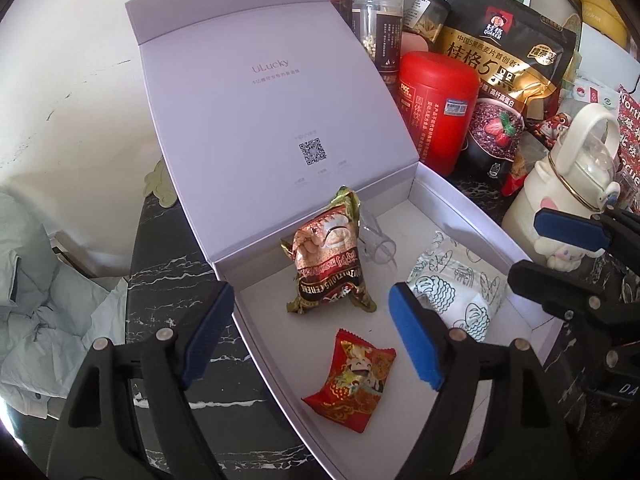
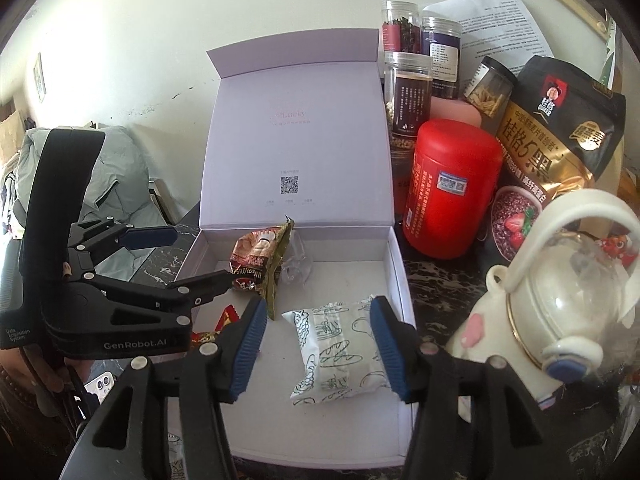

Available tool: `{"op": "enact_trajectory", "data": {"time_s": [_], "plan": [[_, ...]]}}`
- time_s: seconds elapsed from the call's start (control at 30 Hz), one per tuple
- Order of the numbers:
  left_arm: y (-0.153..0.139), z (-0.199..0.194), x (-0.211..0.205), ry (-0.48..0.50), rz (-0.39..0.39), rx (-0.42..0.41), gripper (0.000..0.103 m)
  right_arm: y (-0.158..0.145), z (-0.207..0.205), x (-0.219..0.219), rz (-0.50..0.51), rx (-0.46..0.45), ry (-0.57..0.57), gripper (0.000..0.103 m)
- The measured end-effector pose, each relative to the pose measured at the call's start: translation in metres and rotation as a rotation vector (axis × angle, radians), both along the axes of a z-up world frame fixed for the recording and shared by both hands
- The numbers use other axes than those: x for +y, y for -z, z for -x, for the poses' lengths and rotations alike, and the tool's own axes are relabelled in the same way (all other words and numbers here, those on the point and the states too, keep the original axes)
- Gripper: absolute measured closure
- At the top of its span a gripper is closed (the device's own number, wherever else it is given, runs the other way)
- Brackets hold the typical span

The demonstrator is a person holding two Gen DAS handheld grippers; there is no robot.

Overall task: Organize objects
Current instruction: 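Lower both items into the lavender box and open both tools, then raise both open tools out of the box and pull back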

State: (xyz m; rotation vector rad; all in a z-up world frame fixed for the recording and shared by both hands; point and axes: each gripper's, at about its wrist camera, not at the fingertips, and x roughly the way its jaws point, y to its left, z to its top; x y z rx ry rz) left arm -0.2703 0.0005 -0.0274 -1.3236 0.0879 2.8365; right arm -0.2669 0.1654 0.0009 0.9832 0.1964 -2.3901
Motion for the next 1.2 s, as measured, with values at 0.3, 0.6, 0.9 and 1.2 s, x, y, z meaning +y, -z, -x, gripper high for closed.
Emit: {"op": "enact_trajectory", "data": {"time_s": [0.3,0.6,0.9,1.2], "plan": [[-0.024,-0.035,-0.005,-0.01,-0.007,0.052,0.024,-0.023,-0.026,0.001,0.017,0.028,0.012,0.045],[-0.052,-0.076,-0.004,-0.007,-0.011,0.107,0.021,-0.046,-0.058,0.004,0.028,0.063,0.019,0.041],[-0.073,-0.111,-0.009,-0.025,-0.021,0.145,0.018,-0.066,-0.092,0.008,0.028,0.095,0.032,0.039],[-0.087,-0.14,-0.008,-0.023,-0.01,0.173,0.017,-0.077,-0.12,0.01,0.035,0.116,0.025,0.038]]}}
